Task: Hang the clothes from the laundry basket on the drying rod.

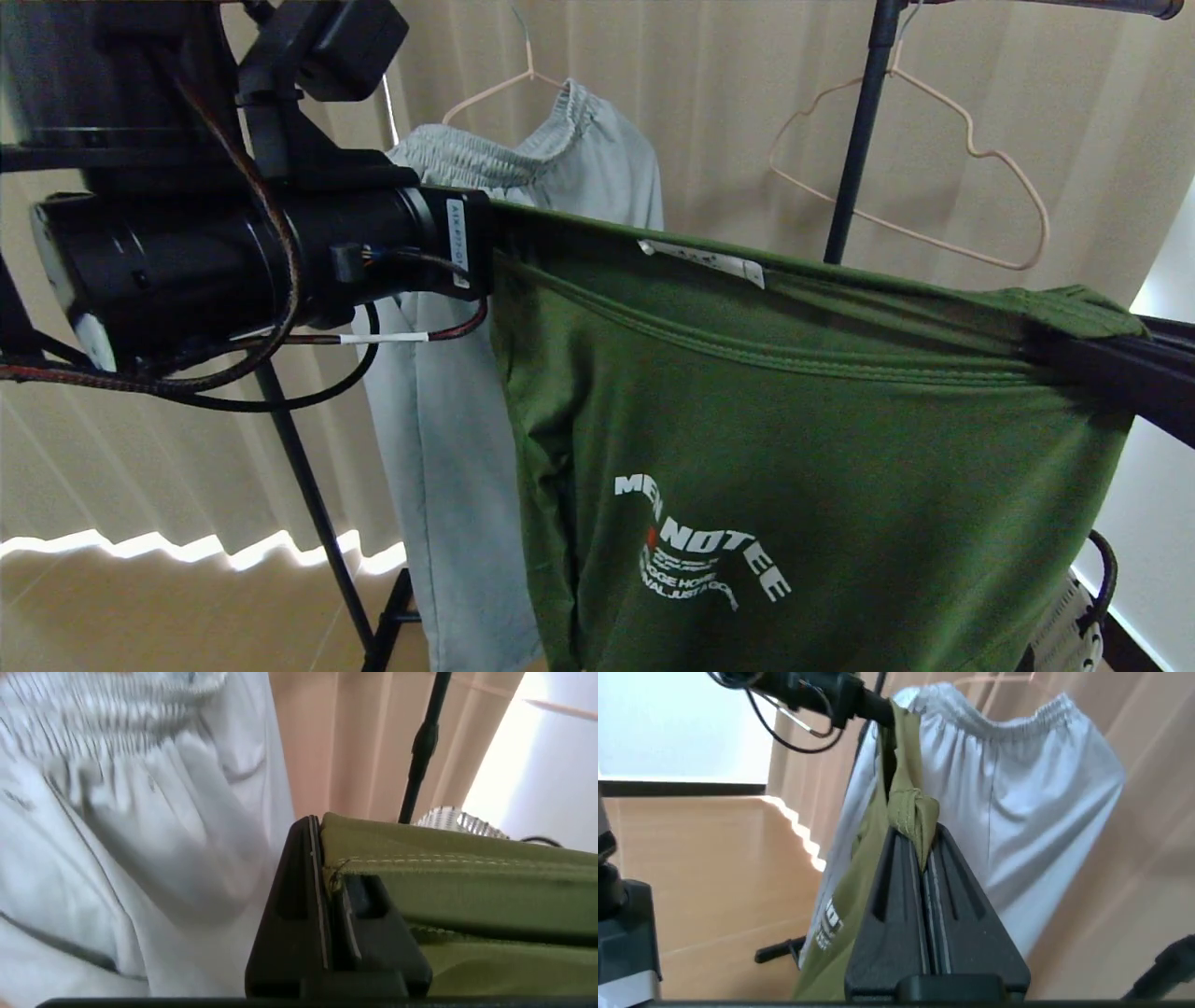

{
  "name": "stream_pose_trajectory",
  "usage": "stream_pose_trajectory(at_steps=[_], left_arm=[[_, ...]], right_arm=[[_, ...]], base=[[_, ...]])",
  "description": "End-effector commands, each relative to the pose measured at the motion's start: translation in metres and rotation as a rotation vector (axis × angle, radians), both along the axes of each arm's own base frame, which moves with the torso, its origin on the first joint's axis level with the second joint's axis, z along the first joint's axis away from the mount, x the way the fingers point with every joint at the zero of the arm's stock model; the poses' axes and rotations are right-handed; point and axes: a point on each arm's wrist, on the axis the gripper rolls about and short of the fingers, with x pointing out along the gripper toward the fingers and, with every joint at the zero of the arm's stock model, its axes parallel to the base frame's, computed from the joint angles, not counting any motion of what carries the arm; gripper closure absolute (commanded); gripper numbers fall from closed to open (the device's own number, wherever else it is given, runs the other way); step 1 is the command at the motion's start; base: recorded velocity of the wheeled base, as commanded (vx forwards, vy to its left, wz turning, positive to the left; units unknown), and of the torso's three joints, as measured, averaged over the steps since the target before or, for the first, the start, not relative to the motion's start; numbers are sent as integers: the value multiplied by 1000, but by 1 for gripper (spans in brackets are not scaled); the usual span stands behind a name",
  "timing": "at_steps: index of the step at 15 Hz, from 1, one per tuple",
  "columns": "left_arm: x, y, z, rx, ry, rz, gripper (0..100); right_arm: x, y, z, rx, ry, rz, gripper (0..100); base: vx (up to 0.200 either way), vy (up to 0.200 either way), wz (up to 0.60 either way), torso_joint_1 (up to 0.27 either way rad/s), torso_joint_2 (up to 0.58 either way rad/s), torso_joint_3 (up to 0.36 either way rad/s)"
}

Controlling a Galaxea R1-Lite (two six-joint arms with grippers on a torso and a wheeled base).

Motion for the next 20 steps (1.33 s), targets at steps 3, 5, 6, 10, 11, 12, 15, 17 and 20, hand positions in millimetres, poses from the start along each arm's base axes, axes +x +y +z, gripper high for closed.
stream_pose_trajectory(at_steps=[3,5,6,10,11,12,15,17,20], left_arm=[[-47,35,13,-14,-20,3,100],[-76,54,21,-9,-12,-8,100],[-87,61,21,-5,-5,-13,100],[-107,76,10,13,-14,-18,100],[-111,78,8,12,-19,-30,100],[-115,79,8,5,-26,-53,100],[-126,82,8,-12,-39,-136,100],[-127,78,3,-13,-39,-160,100],[-126,74,0,-13,-59,-178,100]], right_arm=[[39,-2,-1,-25,42,-153,100],[58,0,8,-8,50,-185,100],[68,5,9,2,60,-187,100],[111,26,13,46,12,-186,100],[124,32,15,49,7,-185,100],[130,36,17,51,4,-184,100],[157,49,15,48,11,-183,100],[170,55,14,46,13,-180,100],[176,57,7,36,30,-187,100]], base=[[0,0,0,0,0,0],[0,0,0,0,0,0],[0,0,0,0,0,0],[0,0,0,0,0,0],[0,0,0,0,0,0],[0,0,0,0,0,0],[0,0,0,0,0,0],[0,0,0,0,0,0],[0,0,0,0,0,0]])
